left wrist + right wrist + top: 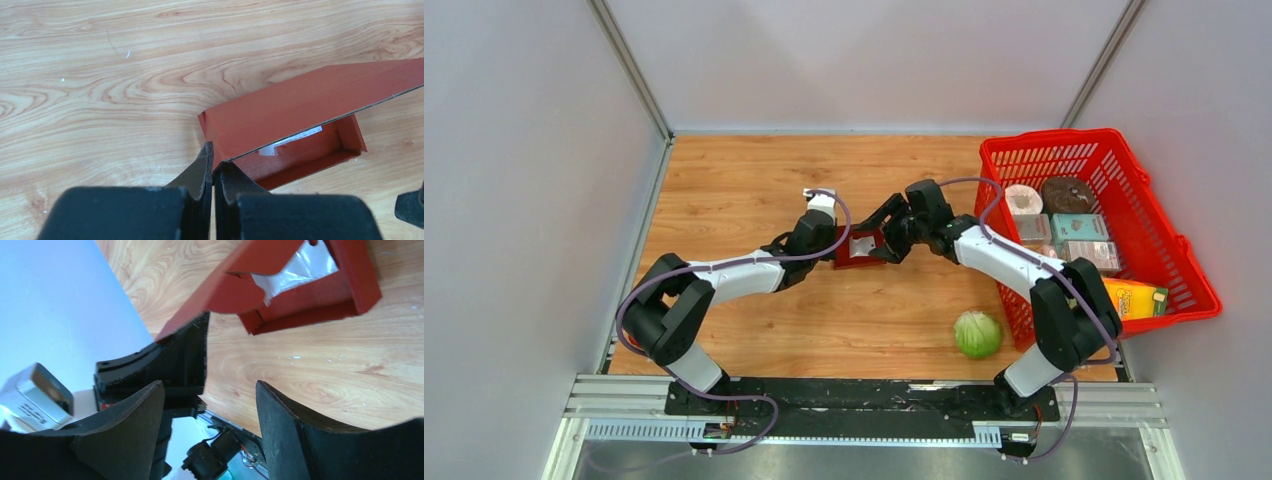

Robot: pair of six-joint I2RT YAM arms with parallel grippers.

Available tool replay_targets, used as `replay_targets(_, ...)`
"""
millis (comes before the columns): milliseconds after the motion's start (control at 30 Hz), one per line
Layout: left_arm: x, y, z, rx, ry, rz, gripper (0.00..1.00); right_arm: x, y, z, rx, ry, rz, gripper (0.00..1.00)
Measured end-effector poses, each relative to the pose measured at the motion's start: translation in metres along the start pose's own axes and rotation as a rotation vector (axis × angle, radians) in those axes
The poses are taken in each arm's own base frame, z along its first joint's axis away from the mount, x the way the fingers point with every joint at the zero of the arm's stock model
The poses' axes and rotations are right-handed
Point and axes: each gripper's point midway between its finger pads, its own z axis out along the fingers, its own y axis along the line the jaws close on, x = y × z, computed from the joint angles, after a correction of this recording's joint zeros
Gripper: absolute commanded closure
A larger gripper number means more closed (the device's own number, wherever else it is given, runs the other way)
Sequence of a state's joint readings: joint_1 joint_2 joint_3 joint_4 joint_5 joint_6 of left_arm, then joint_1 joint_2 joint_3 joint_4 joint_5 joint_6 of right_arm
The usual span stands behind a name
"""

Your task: Fold the paper box

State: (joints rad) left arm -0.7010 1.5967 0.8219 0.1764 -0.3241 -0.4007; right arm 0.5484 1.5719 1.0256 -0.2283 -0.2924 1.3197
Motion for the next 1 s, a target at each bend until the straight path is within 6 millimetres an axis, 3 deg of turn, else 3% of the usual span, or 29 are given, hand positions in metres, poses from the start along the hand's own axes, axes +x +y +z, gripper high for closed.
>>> replay_targets(133,0.001,0.000,-0.001,-0.005,-0.002,0.008,0.99,-0.006,0.015,0.000,-0.027,-0.006,-0.021,0.31)
replay_targets(267,0.002,0.000,-0.001,-0.010,-0.002,0.012,0.99,-0.019,0.026,-0.010,-0.058,-0.030,-0.244,0.30)
replay_targets(367,0.002,0.000,-0.001,-0.011,-0.003,0.012,0.99,-0.031,0.018,-0.022,-0.061,-0.083,-0.502,0.36)
replay_targets(467,0.002,0.000,-0.001,-0.009,-0.004,0.015,0.99,-0.040,0.000,-0.033,-0.050,-0.132,-0.732,0.49)
replay_targets(500,0.002,0.000,-0.001,-0.009,-0.004,0.016,0.99,-0.042,-0.005,-0.032,-0.043,-0.134,-0.777,0.57)
replay_targets(600,0.002,0.000,-0.001,-0.008,-0.005,0.019,0.99,-0.051,-0.021,-0.023,-0.017,-0.146,-0.919,0.62)
replay_targets(933,0.002,0.000,-0.001,-0.005,-0.004,0.028,0.99,-0.072,-0.036,0.004,0.022,-0.164,-1.193,0.61)
replay_targets(1000,0.002,0.000,-0.001,-0.004,-0.004,0.029,0.99,-0.075,-0.036,0.008,0.019,-0.165,-1.224,0.65)
